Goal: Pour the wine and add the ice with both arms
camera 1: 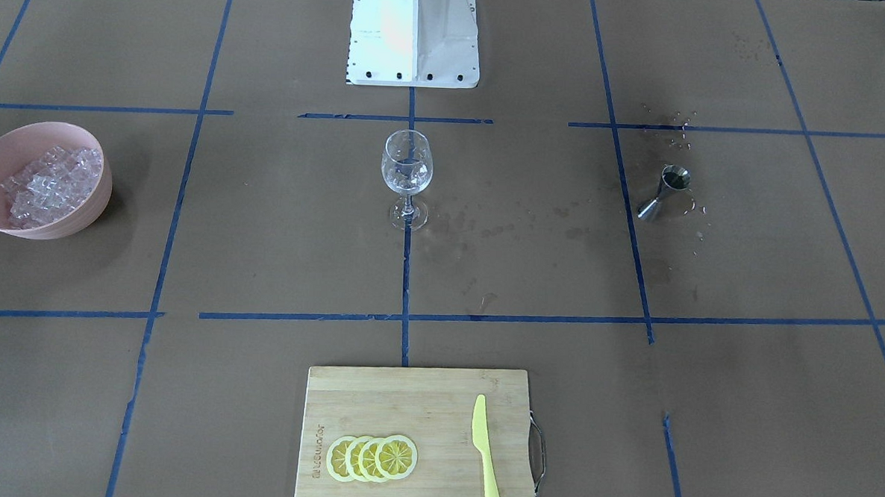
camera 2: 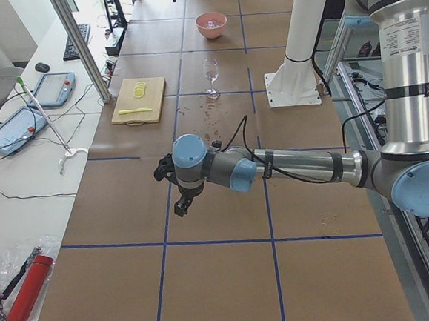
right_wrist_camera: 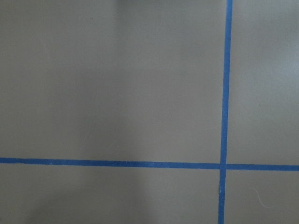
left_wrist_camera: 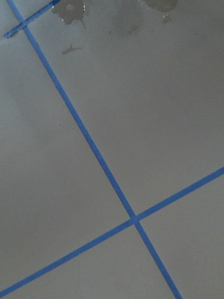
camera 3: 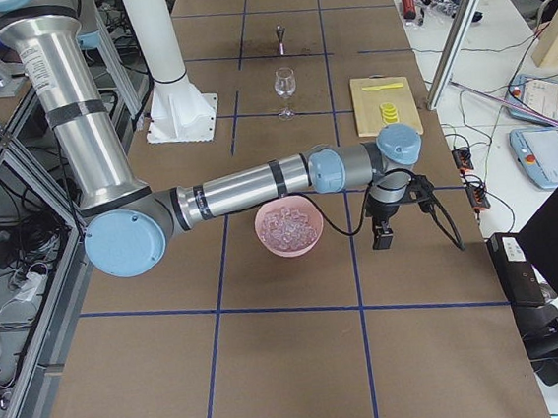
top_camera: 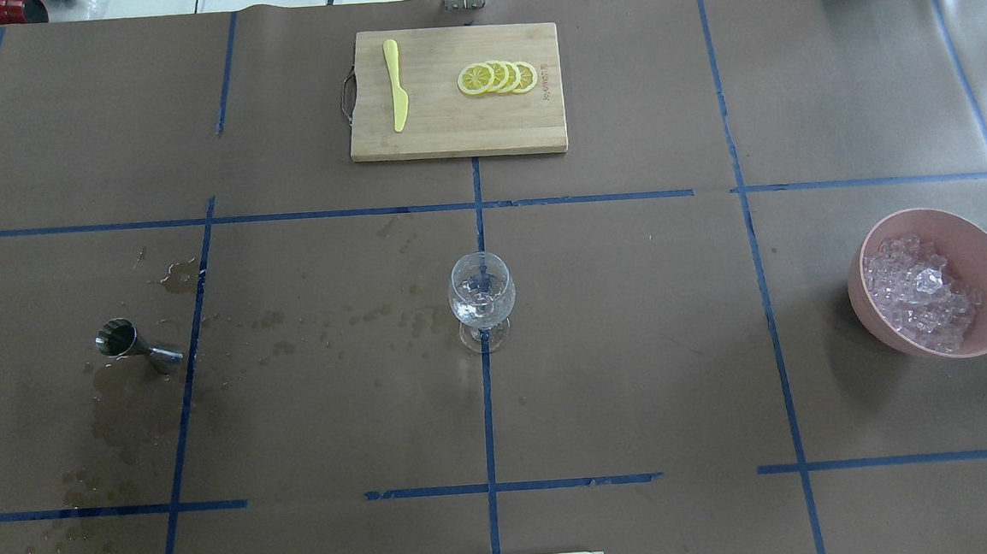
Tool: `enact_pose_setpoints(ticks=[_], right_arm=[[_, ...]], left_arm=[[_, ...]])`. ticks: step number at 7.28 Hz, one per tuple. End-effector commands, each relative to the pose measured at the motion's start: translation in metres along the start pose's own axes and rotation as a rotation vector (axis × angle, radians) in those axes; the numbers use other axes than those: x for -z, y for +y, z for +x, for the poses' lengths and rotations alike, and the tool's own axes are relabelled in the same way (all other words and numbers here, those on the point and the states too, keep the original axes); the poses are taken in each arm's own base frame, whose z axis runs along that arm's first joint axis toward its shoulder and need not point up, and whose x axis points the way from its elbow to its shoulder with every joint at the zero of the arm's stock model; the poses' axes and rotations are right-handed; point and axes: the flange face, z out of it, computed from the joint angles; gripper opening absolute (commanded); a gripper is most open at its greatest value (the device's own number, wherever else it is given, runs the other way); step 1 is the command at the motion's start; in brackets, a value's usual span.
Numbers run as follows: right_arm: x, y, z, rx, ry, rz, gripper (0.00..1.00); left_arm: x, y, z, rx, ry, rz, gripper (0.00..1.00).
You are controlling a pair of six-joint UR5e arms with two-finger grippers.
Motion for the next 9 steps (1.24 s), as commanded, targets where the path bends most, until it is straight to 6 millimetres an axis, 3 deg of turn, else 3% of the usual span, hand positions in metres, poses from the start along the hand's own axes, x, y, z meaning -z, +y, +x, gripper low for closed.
enact_pose_setpoints(ticks=[1,4,5,6,8,9], right_arm=[[-0.002,0.008,0.011,-0.026,-0.031,-0.014,1.00],[-0.015,0.009,0.000,-0.004,-0.019,-0.028,1.00],[-0.020,0.010,-0.002,-0.012,-0.018,-0.037,1.00],[-0.028,0.014,0.004,-0.022,-0.014,-0.052,1.00],[-0.032,0.022,0.007,-0.028,-0.025,-0.060,1.00],[-0.031,0.022,0.005,-0.023,-0.025,-0.058,1.00]], left_arm=[[0.025,-0.003,0.006,0.021,0.034,0.025,1.00],[0.022,-0.006,-0.003,0.030,-0.047,0.007,1.00],[0.037,-0.032,0.004,0.062,-0.063,0.042,1.00],[0.048,-0.041,0.014,0.050,-0.072,0.075,1.00],[0.056,-0.041,0.027,-0.024,-0.070,0.147,1.00],[0.042,-0.046,0.033,-0.061,-0.059,0.142,1.00]])
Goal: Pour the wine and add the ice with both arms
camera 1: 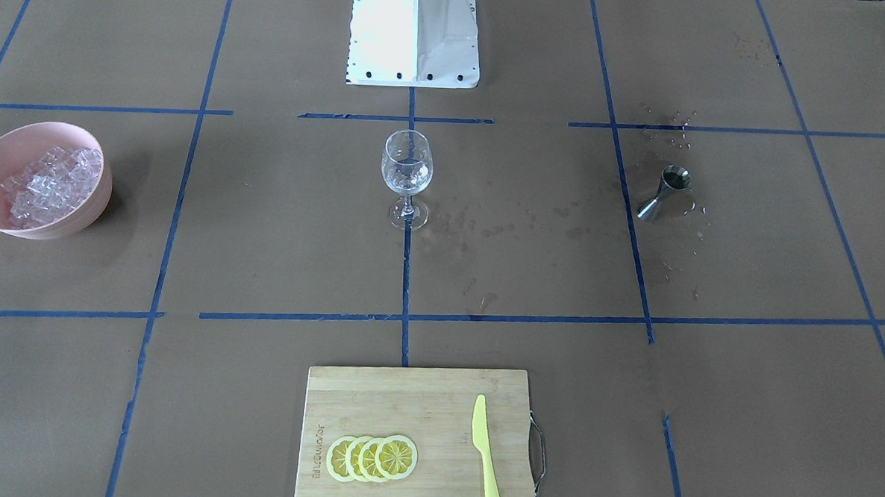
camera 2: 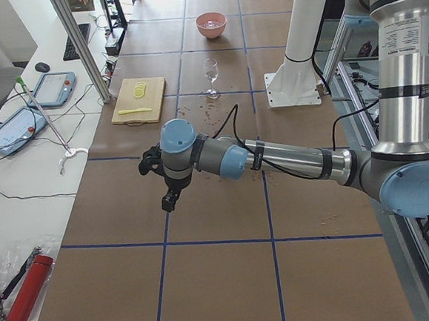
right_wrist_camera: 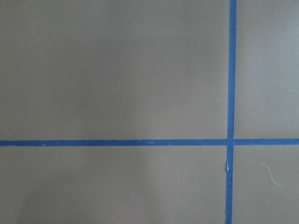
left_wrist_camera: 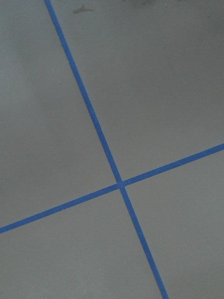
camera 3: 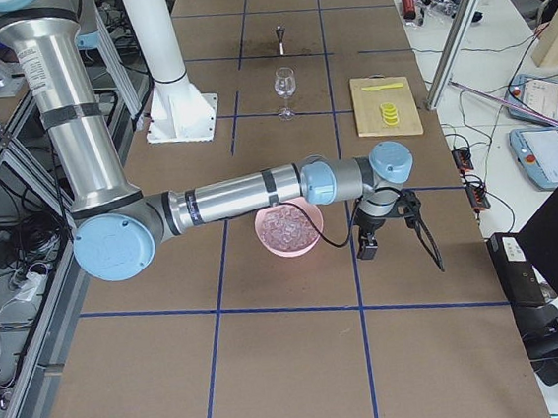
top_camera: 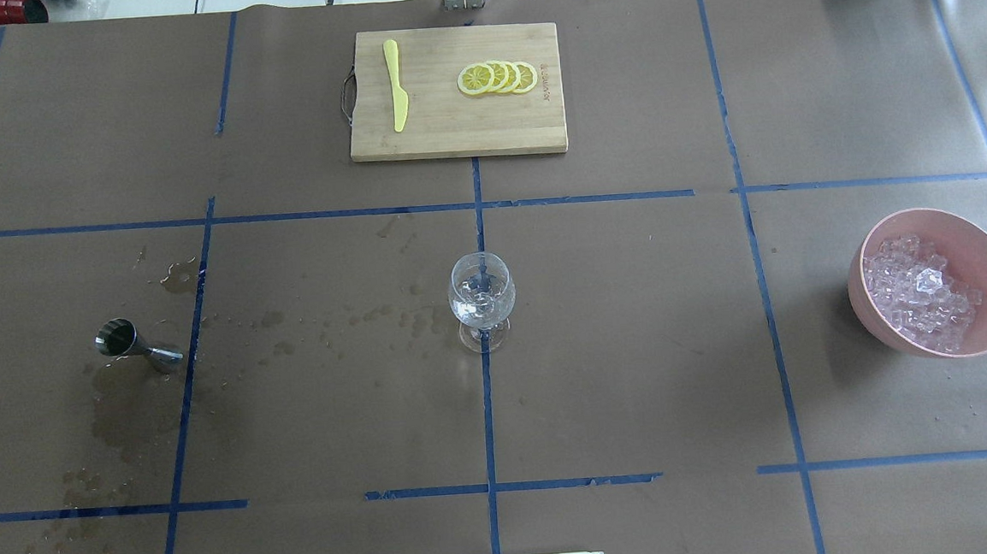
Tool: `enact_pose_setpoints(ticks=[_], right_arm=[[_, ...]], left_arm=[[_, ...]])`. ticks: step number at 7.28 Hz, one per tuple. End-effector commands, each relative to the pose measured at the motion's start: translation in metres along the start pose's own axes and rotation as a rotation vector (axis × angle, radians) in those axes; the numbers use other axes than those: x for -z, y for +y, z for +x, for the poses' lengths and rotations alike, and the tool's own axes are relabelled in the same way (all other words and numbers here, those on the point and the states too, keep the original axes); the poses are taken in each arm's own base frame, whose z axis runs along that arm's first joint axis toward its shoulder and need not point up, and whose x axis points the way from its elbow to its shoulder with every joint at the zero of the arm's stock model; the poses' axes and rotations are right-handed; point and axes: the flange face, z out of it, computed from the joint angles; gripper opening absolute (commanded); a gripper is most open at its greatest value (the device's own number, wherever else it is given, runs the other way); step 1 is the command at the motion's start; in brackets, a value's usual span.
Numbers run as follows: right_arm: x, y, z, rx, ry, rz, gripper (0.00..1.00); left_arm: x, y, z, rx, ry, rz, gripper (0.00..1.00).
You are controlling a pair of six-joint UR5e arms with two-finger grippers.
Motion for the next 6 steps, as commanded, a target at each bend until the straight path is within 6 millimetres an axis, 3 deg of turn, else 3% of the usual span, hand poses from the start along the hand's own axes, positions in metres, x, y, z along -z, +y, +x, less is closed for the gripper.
enact_pose_setpoints(ticks=[1,2,3,5,6], right_arm=[[0.002,0.001,-0.004,0.033,-0.008,0.029,1.00],[0.000,0.000,-0.007,0.087,-0.016,0.077,1.00],[-0.004,0.002,-0.004,0.100,-0.018,0.088,1.00],[-0.016,0.003,-0.018,0.123,-0.038,0.062,1.00],[-0.014,0.003,-0.024,0.130,-0.051,0.064,1.00]], left_arm=[[0.000,-0.012,0.019,-0.097,0.011,0.081,1.00],[0.009,-0.020,0.032,-0.083,0.013,0.150,1.00],[-0.009,-0.013,0.043,-0.061,0.034,0.162,1.00],[-0.051,0.002,0.098,0.019,0.104,0.227,1.00],[-0.067,0.023,0.123,0.062,0.135,0.287,1.00]])
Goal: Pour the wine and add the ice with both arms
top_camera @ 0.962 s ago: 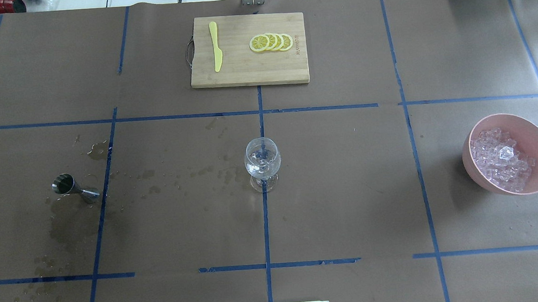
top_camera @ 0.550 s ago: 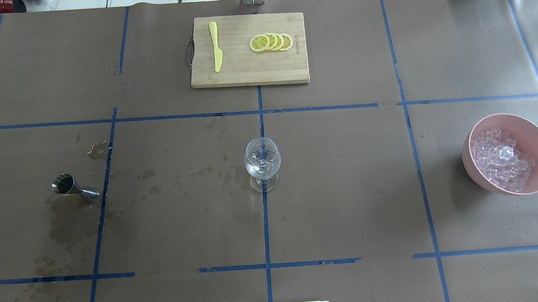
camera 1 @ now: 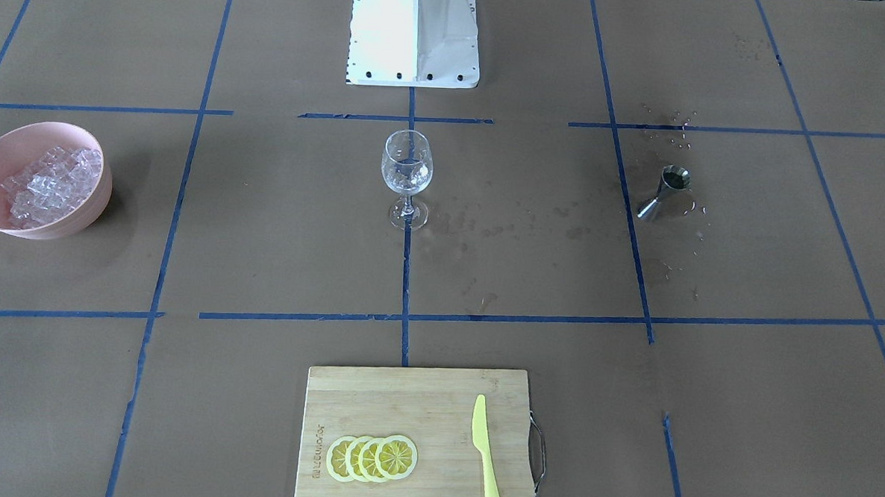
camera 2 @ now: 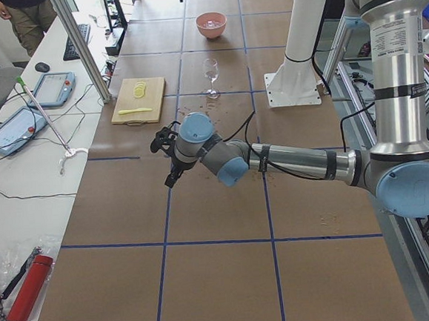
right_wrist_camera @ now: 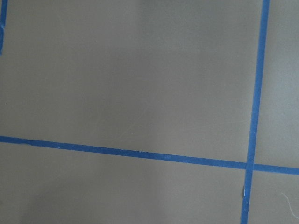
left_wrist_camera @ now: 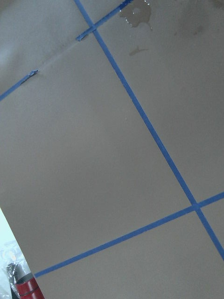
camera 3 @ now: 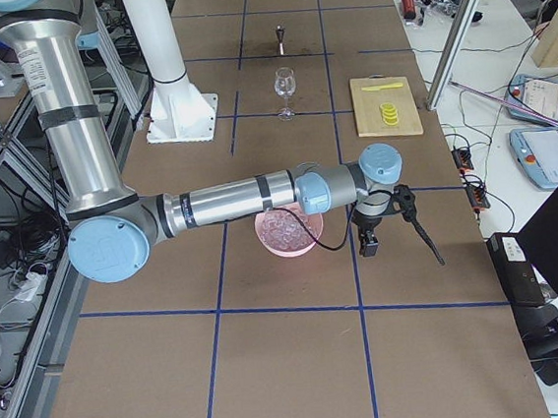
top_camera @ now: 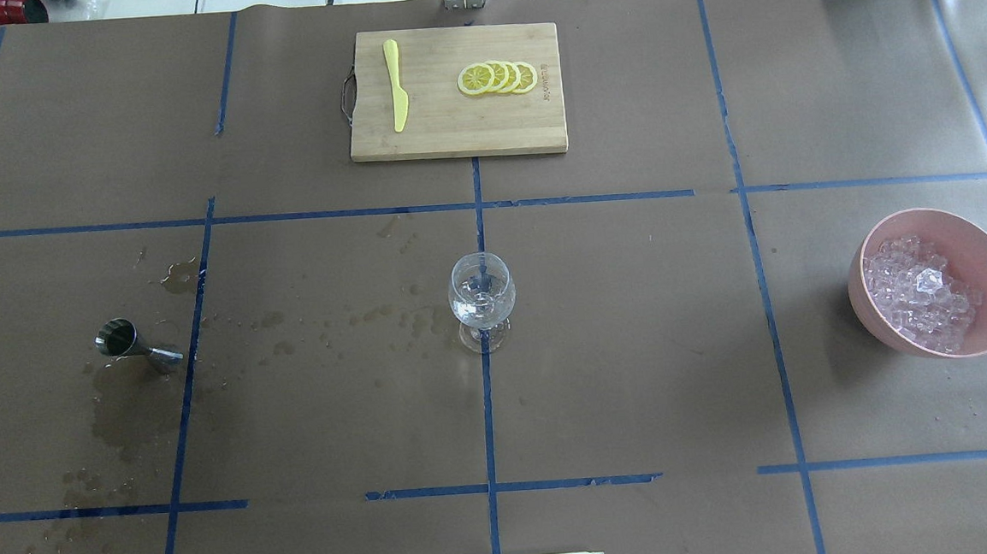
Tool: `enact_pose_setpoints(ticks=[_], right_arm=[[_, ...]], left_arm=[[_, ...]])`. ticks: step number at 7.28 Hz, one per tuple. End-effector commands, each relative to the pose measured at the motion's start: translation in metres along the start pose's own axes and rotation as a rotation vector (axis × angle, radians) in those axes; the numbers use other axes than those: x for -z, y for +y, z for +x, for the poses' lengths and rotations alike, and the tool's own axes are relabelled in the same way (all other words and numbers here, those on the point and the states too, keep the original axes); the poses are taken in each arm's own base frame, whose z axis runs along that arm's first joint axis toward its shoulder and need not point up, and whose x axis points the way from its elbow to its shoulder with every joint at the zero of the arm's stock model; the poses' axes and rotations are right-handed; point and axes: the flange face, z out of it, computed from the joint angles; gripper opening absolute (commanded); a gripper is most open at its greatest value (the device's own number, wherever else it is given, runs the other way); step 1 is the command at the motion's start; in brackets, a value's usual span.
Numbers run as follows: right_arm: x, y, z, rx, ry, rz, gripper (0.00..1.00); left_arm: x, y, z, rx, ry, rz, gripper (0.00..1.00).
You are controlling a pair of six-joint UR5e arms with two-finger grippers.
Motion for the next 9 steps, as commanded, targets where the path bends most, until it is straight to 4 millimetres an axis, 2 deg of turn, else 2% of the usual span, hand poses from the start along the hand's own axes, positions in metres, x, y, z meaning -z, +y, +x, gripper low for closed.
enact_pose_setpoints(ticks=[1,3,4,5,8,9], right_arm=[[0.000,-0.001,-0.010,0.017,-0.018,0.001,1.00],[0.004,-0.005,-0.015,0.031,-0.020,0.009,1.00],[0.007,-0.006,-0.018,0.035,-0.021,0.015,1.00],[0.010,-0.004,-0.022,0.041,-0.026,0.020,1.00],[0.014,-0.002,-0.029,0.058,-0.055,0.023,1.00],[0.015,0.000,-0.029,0.059,-0.056,0.023,1.00]], left_arm=[[-0.023,0.064,0.050,0.042,0.080,0.131,1.00],[-0.062,0.102,0.109,0.126,0.096,0.182,1.00],[-0.055,0.118,0.120,0.107,0.134,0.207,1.00],[-0.040,0.137,0.114,0.093,0.135,0.271,1.00],[-0.087,0.175,0.179,0.118,0.077,0.350,1.00],[-0.099,0.196,0.203,0.138,0.051,0.390,1.00]])
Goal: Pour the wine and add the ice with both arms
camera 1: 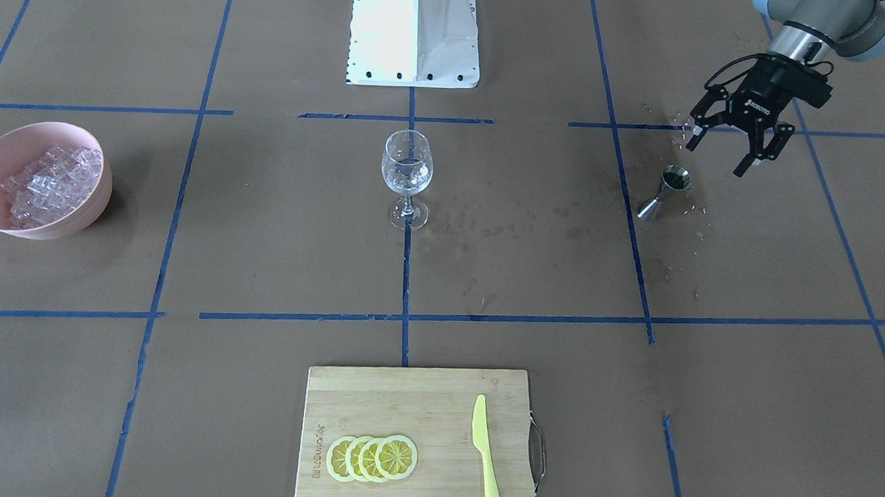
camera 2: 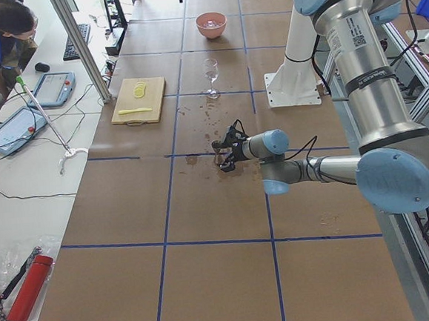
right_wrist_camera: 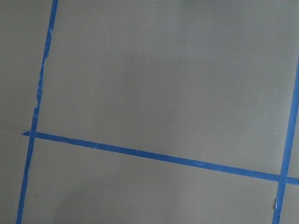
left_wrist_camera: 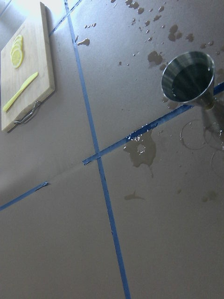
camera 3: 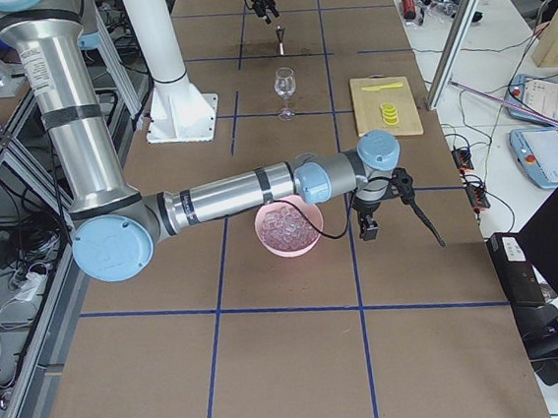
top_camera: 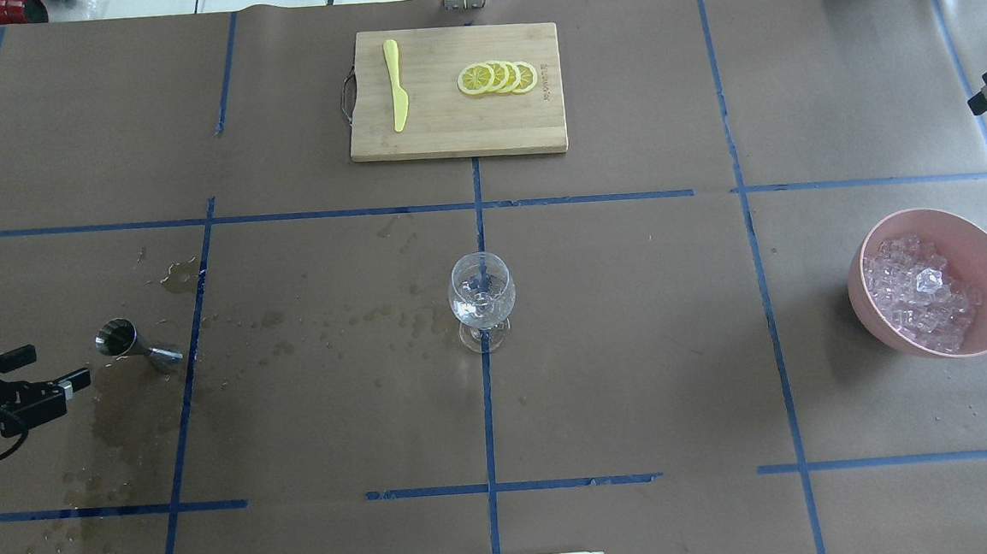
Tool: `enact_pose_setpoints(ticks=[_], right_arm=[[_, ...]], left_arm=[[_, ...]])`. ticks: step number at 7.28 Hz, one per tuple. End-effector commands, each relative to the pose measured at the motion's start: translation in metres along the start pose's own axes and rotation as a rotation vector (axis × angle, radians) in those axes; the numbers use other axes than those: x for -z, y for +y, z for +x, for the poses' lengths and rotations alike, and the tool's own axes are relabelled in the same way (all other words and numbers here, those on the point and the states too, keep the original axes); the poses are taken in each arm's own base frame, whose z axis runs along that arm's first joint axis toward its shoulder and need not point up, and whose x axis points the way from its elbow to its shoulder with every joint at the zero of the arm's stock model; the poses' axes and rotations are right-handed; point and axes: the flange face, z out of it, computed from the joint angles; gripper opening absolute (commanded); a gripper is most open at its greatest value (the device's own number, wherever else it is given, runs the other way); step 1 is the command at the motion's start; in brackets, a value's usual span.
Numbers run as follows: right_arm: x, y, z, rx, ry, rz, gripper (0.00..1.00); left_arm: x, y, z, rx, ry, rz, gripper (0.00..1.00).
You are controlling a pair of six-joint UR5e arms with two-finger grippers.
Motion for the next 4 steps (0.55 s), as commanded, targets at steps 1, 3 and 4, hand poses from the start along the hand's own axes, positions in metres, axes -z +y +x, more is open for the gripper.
enact_pose_setpoints(ticks=[1,3,4], right_arm=[[0.000,0.003,0.000,0.005,-0.004,-0.001,1.00],[-0.002,0.005,0.002,0.000,-0.005,-0.006,1.00],[-0.005,0.010,0.007,-0.009,-0.004,-0.013,1.00]], left_arm=[[-0.008,0.045,0.038,0.028,-0.034,0.076,1.00],[-0.015,0.071,0.057,0.019,-0.113,0.141,1.00],[-0.023,0.079,0.061,0.034,-0.142,0.169,0.99]])
